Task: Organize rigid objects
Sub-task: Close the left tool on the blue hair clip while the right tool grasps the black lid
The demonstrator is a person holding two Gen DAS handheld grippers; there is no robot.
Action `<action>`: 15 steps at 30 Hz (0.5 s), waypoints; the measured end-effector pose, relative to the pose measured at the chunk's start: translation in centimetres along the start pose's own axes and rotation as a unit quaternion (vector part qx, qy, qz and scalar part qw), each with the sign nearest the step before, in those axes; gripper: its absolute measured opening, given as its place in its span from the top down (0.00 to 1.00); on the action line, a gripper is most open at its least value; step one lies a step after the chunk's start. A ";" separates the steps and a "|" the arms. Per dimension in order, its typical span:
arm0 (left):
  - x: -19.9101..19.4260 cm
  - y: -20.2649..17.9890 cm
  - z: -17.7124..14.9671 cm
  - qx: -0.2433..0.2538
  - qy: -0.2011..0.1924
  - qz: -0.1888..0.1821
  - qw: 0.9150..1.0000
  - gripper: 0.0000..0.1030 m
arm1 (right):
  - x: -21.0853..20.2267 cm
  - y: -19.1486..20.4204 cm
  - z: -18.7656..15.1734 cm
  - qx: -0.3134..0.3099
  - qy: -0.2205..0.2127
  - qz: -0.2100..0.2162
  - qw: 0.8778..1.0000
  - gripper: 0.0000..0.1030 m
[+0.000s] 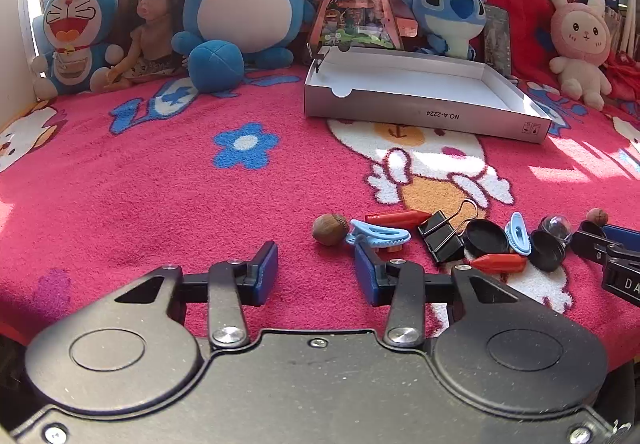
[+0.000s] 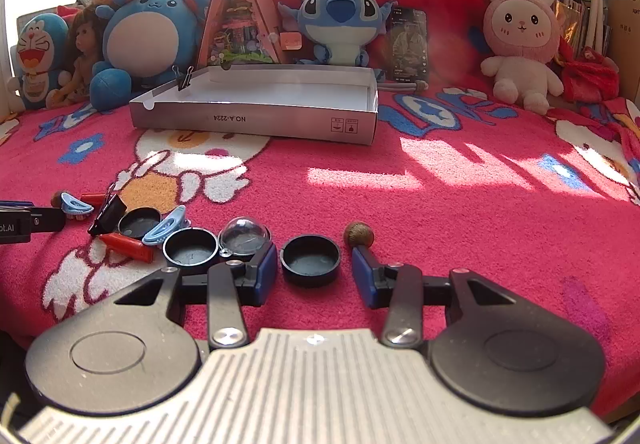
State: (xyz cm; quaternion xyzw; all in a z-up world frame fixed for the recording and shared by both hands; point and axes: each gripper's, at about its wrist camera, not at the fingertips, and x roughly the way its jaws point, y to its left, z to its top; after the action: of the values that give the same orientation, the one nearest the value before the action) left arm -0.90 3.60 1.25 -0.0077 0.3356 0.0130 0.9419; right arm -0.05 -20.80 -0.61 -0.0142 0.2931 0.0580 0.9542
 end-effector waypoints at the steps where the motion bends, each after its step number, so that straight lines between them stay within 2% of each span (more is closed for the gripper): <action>1: -0.2 -0.2 0.0 0.003 -0.001 -0.010 1.000 0.63 | 0.0 0.0 0.0 -0.001 0.000 0.000 1.000 0.43; 5: -0.9 -1.4 0.0 0.022 -0.008 -0.045 0.999 0.63 | -0.1 0.2 -0.2 -0.005 -0.001 0.000 1.000 0.43; 15: 0.7 -2.6 0.0 0.035 -0.021 -0.024 0.999 0.64 | -0.3 0.4 -0.3 -0.013 -0.006 0.003 1.000 0.45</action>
State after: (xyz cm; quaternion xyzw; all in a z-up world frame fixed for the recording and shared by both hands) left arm -0.33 1.01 0.80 0.0178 0.3157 -0.0215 0.9484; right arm -0.52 -20.48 -0.67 -0.0258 0.2870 0.0648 0.9554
